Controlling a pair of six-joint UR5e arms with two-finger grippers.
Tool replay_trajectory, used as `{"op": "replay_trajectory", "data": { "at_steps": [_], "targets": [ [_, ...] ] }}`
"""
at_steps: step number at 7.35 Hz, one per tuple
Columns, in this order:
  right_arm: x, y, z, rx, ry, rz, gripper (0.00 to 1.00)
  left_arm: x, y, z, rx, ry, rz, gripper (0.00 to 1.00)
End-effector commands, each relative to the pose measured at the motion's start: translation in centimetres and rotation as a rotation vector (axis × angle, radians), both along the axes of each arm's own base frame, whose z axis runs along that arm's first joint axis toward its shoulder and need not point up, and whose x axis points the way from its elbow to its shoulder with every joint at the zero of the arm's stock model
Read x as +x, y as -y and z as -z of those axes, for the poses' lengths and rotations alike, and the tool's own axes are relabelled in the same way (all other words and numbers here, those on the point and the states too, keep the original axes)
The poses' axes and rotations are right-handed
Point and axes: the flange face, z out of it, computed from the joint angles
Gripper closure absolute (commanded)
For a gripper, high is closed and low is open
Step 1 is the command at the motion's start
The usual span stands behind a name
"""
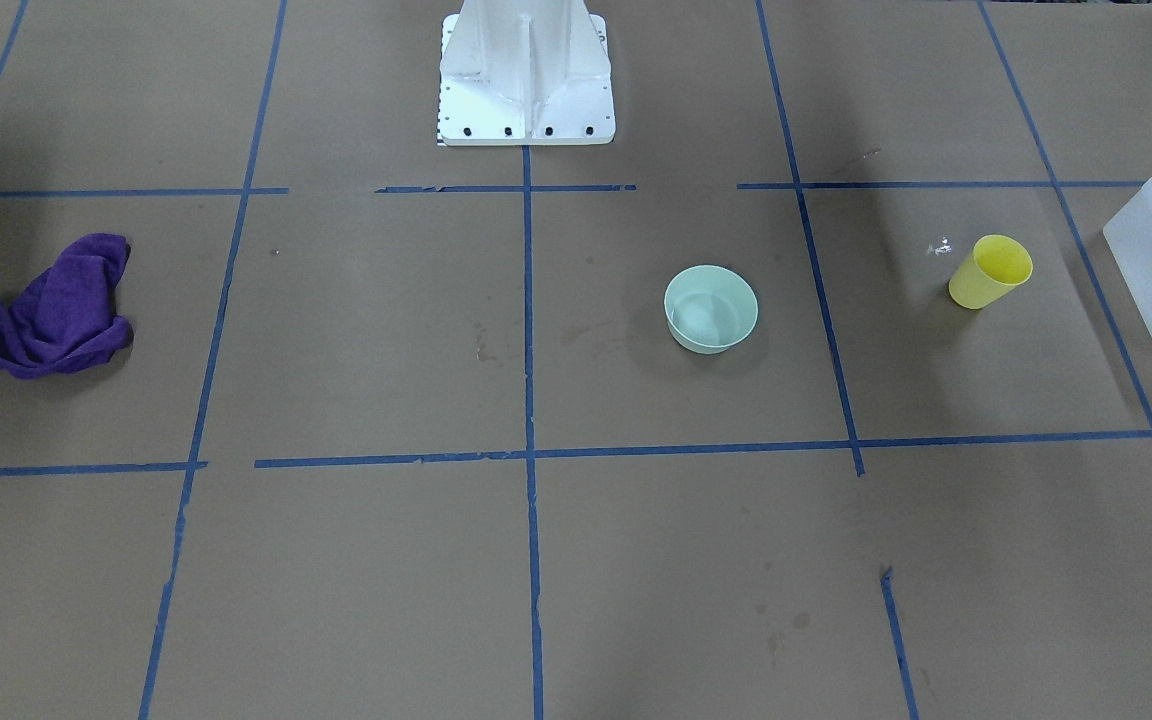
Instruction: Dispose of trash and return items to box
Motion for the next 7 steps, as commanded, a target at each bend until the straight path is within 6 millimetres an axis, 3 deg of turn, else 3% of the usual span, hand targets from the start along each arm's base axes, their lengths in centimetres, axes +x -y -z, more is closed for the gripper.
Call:
{"op": "replay_trajectory", "data": {
  "at_steps": [1, 2, 3, 7],
  "targets": [
    [-0.1, 0.0, -0.1, -0.008, 0.000, -0.005, 0.00, 0.0, 0.3, 2.6, 0.040, -0.001, 0.005, 0.00],
    [0.0, 0.0, -0.2, -0.010, -0.002, -0.007, 0.00, -0.1, -0.4, 0.7, -0.007, 0.001, 0.005, 0.00],
    [-0.1, 0.0, -0.2, -0.011, 0.000, -0.006, 0.00, 0.1, -0.4, 0.1, -0.016, 0.000, -0.002, 0.00],
    [-0.2, 0.1, -0.4, -0.015, 0.021, 0.005, 0.00, 1.0, -0.1, 1.3, 0.008, -0.010, -0.022, 0.00]
  ]
}}
